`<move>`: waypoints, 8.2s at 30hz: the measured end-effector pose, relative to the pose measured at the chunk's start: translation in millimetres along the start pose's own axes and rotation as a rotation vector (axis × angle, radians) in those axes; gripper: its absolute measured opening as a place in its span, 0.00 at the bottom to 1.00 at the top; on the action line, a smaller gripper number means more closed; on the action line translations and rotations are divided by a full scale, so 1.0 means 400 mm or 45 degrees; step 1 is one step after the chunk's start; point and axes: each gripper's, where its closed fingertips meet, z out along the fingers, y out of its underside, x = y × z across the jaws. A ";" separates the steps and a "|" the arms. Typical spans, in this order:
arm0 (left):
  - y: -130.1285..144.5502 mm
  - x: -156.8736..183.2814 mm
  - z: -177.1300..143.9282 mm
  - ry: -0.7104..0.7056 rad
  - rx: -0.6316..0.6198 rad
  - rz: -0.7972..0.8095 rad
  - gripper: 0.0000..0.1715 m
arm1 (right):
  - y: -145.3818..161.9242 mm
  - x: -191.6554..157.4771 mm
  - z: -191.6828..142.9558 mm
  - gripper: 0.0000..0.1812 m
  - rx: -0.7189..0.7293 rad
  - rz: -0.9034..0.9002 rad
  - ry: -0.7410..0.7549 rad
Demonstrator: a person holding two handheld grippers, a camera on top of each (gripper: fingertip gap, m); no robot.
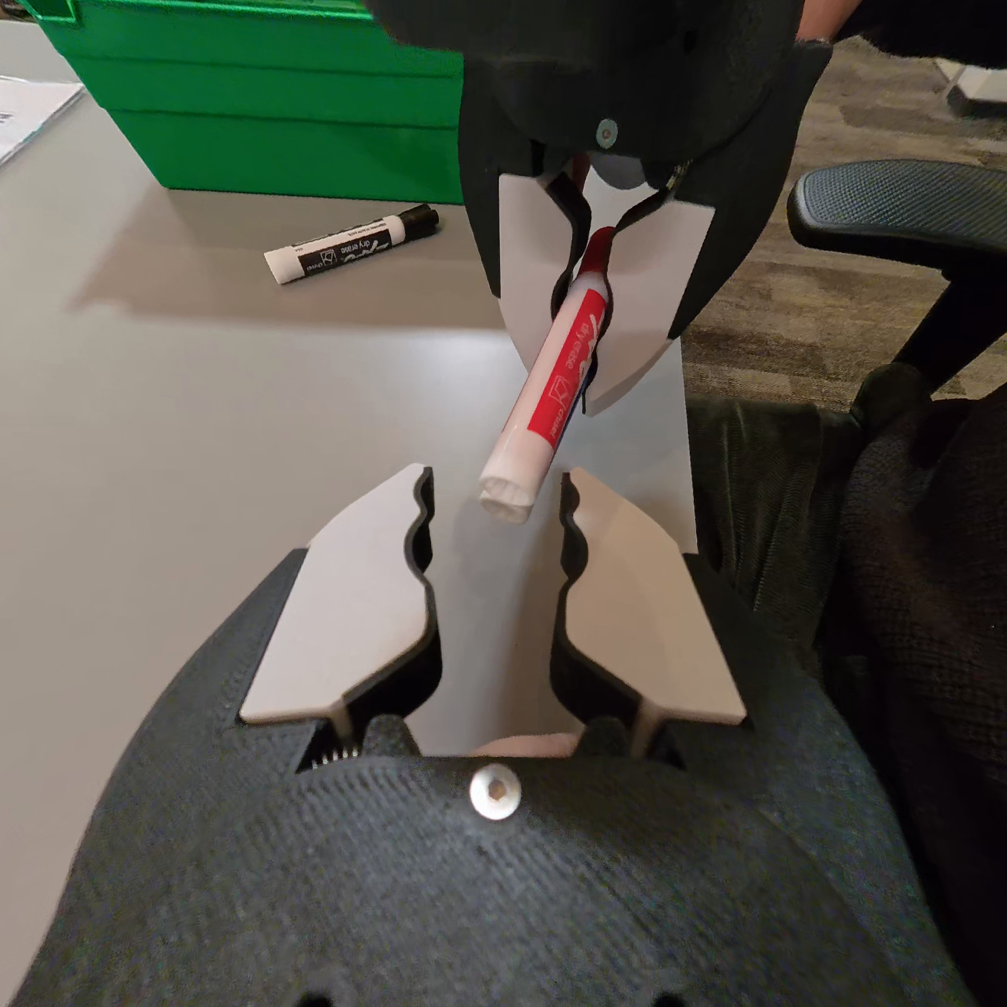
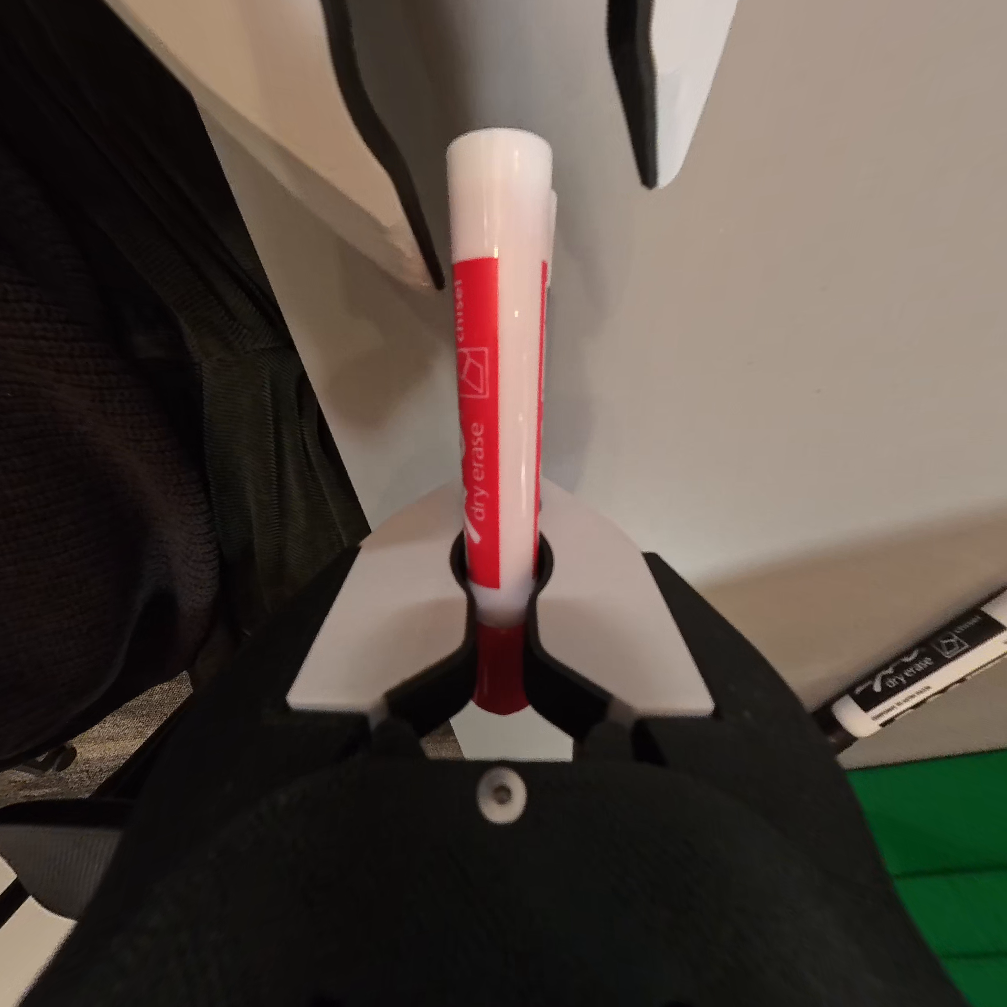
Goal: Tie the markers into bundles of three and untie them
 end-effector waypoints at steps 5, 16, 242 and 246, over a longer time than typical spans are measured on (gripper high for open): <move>0.001 -0.003 -0.002 0.008 0.005 -0.028 0.28 | 0.001 -0.001 0.000 0.08 -0.004 -0.003 0.002; 0.018 -0.007 0.003 0.001 -0.040 -0.038 0.31 | -0.004 -0.005 0.003 0.08 -0.001 -0.007 -0.006; -0.062 -0.158 -0.069 -1.293 -0.540 1.108 0.25 | -0.168 -0.020 -0.078 0.08 -0.086 0.073 -0.183; -0.060 -0.156 -0.070 -1.285 -0.544 1.105 0.25 | -0.168 -0.021 -0.077 0.08 -0.084 0.073 -0.190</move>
